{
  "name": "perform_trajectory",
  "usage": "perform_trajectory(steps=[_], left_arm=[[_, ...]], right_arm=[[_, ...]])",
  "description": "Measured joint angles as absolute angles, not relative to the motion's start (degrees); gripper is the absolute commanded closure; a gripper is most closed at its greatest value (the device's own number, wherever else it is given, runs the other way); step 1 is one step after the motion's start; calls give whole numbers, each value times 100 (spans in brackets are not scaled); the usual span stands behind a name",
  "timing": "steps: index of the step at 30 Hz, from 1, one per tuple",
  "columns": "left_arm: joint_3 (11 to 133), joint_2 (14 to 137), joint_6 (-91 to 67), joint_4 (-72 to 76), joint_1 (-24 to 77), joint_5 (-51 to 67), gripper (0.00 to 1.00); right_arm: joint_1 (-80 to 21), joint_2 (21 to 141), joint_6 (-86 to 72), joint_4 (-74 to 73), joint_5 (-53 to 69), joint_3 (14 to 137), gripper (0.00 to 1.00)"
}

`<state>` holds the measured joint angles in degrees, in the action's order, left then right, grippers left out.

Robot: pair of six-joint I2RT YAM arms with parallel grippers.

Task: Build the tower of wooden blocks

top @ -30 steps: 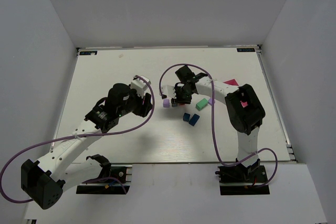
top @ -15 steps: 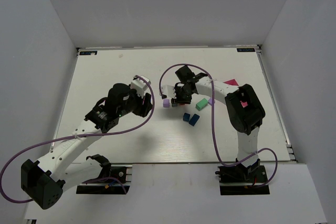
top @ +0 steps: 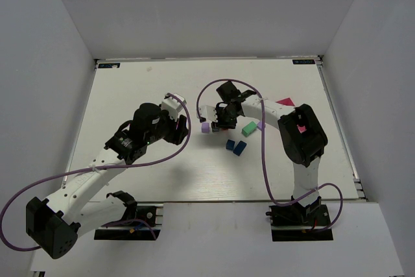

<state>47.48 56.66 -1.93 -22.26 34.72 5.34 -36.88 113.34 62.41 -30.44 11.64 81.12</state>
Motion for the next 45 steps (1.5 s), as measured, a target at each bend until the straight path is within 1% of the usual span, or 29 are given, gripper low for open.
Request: perform_trajectory(steps=[10, 12, 13, 17, 18, 20, 21, 23, 25, 26, 27, 38, 45], left_arm=[[4748, 5666, -169, -2226, 3472, 534, 36], [4748, 5666, -154, -2226, 3472, 534, 36], [4748, 5666, -152, -2226, 3472, 534, 36], [4748, 5666, -150, -2226, 3472, 534, 36], [4748, 5666, -150, -2226, 3472, 534, 36], [4748, 5666, -150, -2226, 3472, 534, 36], [4748, 5666, -150, -2226, 3472, 534, 36], [4748, 5666, -150, -2226, 3472, 534, 36], [4748, 5666, -150, -2224, 3472, 534, 36], [4748, 5666, -150, -2226, 3472, 534, 36], [4748, 5666, -150, -2226, 3472, 534, 36], [4748, 5666, -148, -2226, 3472, 534, 34], [4748, 5653, -148, -2226, 3472, 530, 34]], right_arm=[[-3688, 11323, 6206, -3094, 1164, 8110, 89], [-3691, 11312, 6206, -3098, 1162, 8090, 86], [-3691, 11308, 6206, -3100, 1157, 8084, 86], [-3701, 11306, 6206, -3105, 1133, 8082, 78], [-3706, 11306, 6206, -3105, 1125, 8082, 73], [-3715, 11306, 6206, -3103, 1103, 8079, 69], [-3717, 11303, 6206, -3103, 1096, 8077, 61], [-3723, 11301, 6206, -3100, 1085, 8075, 56], [-3726, 11297, 6191, -3089, 1083, 8055, 42], [-3726, 11290, 6189, -3076, 1085, 8036, 33], [-3726, 11288, 6163, -3068, 1083, 7999, 11], [-3726, 11231, 6167, -3063, 1083, 7883, 10], [-3723, 10879, 6167, -3074, 993, 7878, 10]])
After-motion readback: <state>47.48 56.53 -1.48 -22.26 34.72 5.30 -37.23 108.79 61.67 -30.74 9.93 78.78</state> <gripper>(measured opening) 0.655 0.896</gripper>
